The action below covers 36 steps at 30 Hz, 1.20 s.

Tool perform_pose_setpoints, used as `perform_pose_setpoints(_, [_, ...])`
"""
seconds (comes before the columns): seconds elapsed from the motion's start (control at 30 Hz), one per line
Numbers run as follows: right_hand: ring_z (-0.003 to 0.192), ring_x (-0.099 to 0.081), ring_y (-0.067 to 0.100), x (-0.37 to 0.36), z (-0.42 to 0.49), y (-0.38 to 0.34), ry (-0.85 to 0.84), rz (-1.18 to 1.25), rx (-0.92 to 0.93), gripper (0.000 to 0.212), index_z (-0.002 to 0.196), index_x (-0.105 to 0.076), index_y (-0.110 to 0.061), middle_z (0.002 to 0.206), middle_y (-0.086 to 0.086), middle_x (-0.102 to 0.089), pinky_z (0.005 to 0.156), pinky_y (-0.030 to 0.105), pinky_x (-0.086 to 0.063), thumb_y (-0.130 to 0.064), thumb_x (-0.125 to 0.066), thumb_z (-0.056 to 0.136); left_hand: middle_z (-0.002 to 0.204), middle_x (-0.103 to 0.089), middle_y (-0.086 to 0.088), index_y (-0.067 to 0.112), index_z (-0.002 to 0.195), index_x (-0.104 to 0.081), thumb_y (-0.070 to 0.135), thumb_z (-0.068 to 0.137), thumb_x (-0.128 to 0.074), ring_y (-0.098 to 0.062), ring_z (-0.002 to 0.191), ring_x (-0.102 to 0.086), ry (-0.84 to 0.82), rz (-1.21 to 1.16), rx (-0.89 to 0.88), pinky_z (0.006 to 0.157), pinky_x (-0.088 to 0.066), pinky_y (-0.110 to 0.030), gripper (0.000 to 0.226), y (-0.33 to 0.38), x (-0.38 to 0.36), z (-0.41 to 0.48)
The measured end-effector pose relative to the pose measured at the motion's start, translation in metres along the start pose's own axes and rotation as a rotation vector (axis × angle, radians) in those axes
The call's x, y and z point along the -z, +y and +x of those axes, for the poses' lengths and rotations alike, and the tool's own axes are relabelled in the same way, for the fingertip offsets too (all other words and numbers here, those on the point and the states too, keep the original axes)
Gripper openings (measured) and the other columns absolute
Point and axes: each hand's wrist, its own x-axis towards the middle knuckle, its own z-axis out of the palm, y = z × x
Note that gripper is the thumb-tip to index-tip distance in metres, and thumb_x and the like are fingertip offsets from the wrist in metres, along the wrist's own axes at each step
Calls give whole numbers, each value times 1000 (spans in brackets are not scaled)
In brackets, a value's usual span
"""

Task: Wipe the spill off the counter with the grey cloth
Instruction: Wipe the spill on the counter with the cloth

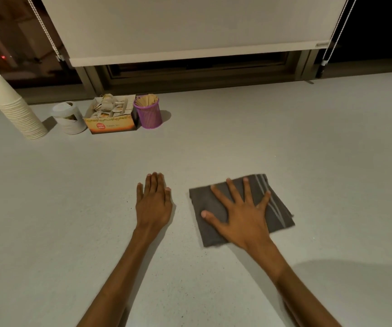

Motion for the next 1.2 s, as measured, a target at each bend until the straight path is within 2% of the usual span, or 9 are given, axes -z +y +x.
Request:
perform_pose_setpoints(0.13, [154,-3,35,0,-19,0,-5,-10,-53,85,152,-20,-52,166,-3,-17,106,78,11,-93,-11,77,163,-8,-10,8,153,-6,30,104,-17,-21,152,-3,13,-11,9,125,-1,-43,55,3,-2,-1])
perform_pose_setpoints(0.23, [153,0,35,4,23,-1,-48,12,-72,88,152,-14,-53,167,-3,-12,104,79,11,-94,-6,74,163,-9,-9,8,153,-7,29,104,-17,-20,152,-3,9,-5,6,125,-2,-42,55,4,-2,-1])
perform_pose_setpoints(0.4, [152,7,38,8,122,-9,-95,115,-140,89,154,-17,-48,168,0,-8,103,81,12,-92,-18,77,163,-9,-9,9,153,-8,29,104,-17,-19,152,-3,1,-8,11,125,-1,-42,54,5,1,-2])
perform_pose_setpoints(0.5, [152,9,38,5,136,-20,-92,91,-157,88,155,-17,-45,168,1,-8,103,81,11,-90,-19,79,163,-10,-8,10,154,-9,28,104,-17,-19,152,-4,1,-6,8,125,-2,-42,54,5,2,-2])
perform_pose_setpoints(0.6, [153,6,36,5,103,-22,-83,79,-93,85,154,-17,-47,168,1,-8,105,79,10,-89,-17,80,164,-8,-9,10,154,-8,28,104,-17,-20,152,-3,-9,-10,1,125,-2,-42,54,4,3,-3])
perform_pose_setpoints(0.73, [154,3,33,0,6,-14,-31,6,-5,84,153,-12,-51,167,0,-9,107,77,9,-90,-10,80,164,-3,-11,9,154,-7,29,104,-16,-21,152,1,-17,-8,12,125,-1,-41,54,4,1,-1])
perform_pose_setpoints(0.87, [154,1,32,1,-45,-8,-39,-16,-59,83,153,-11,-53,167,-2,-9,109,75,11,-92,-9,79,163,-3,-12,7,153,-4,30,104,-15,-22,152,0,-24,17,6,125,-1,-42,56,5,0,-1])
perform_pose_setpoints(0.97, [154,2,33,4,-16,-15,-51,-4,-104,88,153,-12,-53,167,-2,-8,106,77,11,-93,-5,75,163,-3,-12,6,153,-3,31,104,-14,-23,152,0,-32,27,10,125,-1,-42,57,6,0,-2])
perform_pose_setpoints(1.2, [153,6,36,6,96,-33,-84,89,-130,86,154,-16,-47,168,1,-7,105,79,11,-89,-19,80,163,-8,-11,6,153,-7,30,104,-16,-21,152,-4,-24,-3,8,125,-3,-42,56,7,2,-4])
